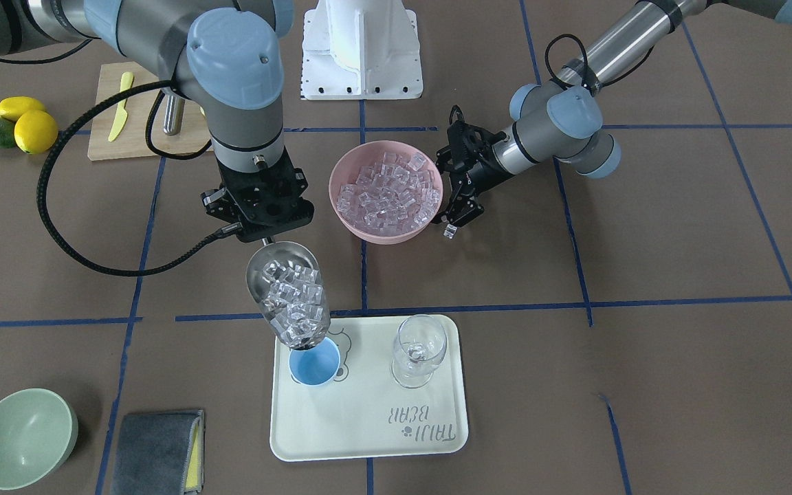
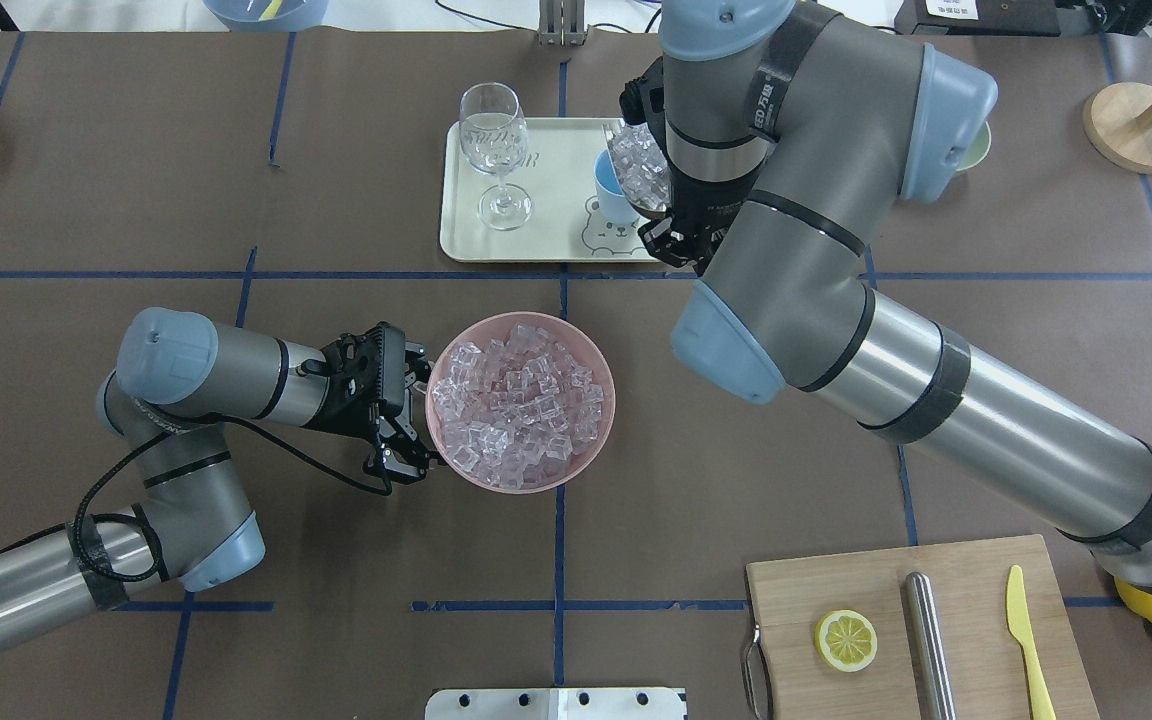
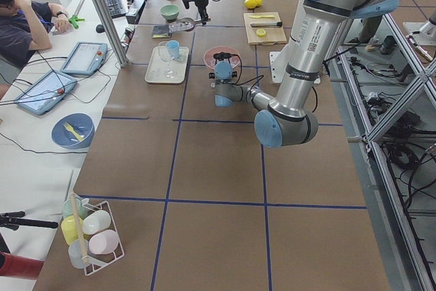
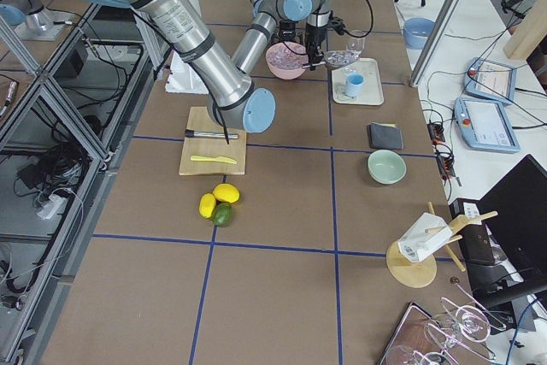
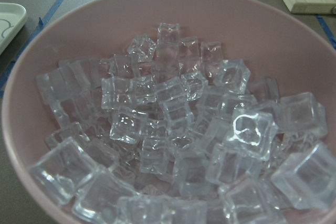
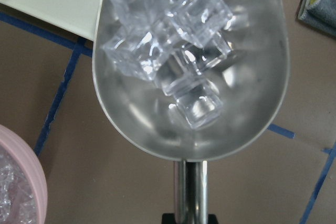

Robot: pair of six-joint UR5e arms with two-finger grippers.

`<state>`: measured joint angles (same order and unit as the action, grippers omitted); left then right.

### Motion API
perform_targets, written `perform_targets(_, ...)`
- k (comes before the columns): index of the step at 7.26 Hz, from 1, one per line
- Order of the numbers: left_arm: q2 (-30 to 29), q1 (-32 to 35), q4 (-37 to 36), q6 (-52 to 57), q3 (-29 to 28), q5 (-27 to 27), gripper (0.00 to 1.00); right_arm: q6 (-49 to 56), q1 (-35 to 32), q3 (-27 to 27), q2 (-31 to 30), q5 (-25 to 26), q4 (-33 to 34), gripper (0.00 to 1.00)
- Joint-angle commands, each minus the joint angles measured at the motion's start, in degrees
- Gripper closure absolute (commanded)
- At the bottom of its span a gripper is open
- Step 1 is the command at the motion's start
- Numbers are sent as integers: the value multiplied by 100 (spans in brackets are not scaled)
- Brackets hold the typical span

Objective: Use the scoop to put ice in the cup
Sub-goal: 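Lift the ice-filled scoop and carry it to the blue-lidded cup, then tilt the scoop with the right gripper to pour ice into the cup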

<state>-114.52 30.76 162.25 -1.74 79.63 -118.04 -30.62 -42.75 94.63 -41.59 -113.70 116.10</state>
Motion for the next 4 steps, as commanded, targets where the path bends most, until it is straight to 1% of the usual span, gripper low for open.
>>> perform_targets(1, 0, 0, 0, 7, 0, 0, 0, 258, -128, -443, 177, -125, 18, 100)
perform_targets(2, 0, 0, 0, -2, 0, 0, 0, 302, -154, -811, 448, -143, 148, 100)
perform_targets(3, 0, 0, 0, 7, 0, 0, 0, 563, -172, -936, 555, -135, 332, 100)
perform_targets(4, -9, 0, 0, 7, 0, 0, 0, 897, -189, -937, 565, -74, 552, 100)
